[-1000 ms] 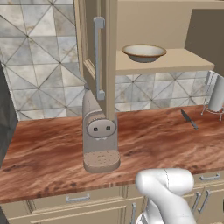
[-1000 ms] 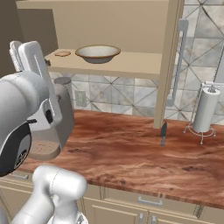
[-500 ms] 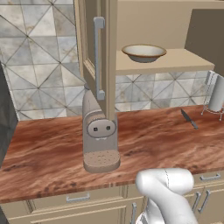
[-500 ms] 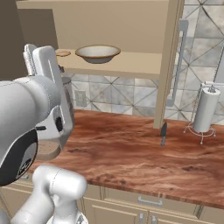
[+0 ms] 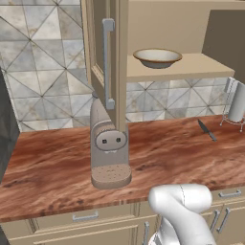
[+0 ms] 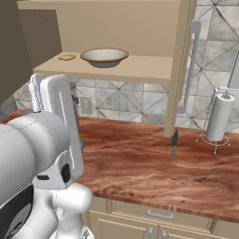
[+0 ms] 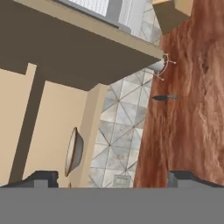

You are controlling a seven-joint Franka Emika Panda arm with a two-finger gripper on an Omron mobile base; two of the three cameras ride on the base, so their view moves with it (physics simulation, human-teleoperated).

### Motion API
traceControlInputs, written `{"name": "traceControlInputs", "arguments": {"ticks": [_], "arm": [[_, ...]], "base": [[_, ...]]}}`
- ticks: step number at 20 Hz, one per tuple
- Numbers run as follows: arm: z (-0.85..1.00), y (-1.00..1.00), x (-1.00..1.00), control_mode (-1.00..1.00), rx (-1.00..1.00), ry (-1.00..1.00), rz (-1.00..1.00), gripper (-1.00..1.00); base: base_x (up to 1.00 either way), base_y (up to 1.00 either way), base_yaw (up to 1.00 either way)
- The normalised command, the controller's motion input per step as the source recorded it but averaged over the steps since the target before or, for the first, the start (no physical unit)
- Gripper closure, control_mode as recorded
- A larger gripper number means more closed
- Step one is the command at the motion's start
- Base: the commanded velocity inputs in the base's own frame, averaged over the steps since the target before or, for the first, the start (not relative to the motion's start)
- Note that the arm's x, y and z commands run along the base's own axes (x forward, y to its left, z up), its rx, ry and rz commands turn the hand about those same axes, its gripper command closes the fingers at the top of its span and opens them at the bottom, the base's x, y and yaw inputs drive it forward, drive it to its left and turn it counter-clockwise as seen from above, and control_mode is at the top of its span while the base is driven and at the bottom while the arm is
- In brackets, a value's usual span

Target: Pick the mug and place it in the sink. Pick the bowl and place it in the open cabinet and then close the cabinet.

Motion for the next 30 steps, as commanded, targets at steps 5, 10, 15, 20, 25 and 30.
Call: {"name": "traceControlInputs", "arguments": {"ticks": [5,10,15,20,25,30], "arm": [[-0.07,-0.2,-0.27,-1.0,-0.01,0.0,-0.18,-1.0],[-0.11,-0.36,-0.11,-1.0,0.0,0.0,-0.15,-1.0],[-0.1,-0.43,0.0,-1.0,0.0,0.0,-0.1,-1.0],[-0.06,-0.31,0.0,-1.0,0.0,0.0,-0.01,-1.0],[-0.19,-0.38,0.0,-1.0,0.0,0.0,0.0,-1.0],[-0.2,-0.27,0.0,-1.0,0.0,0.0,0.0,-1.0]], "base": [[0.0,0.0,0.0],[0.0,0.0,0.0],[0.0,0.0,0.0],[0.0,0.0,0.0],[0.0,0.0,0.0],[0.0,0.0,0.0]]}}
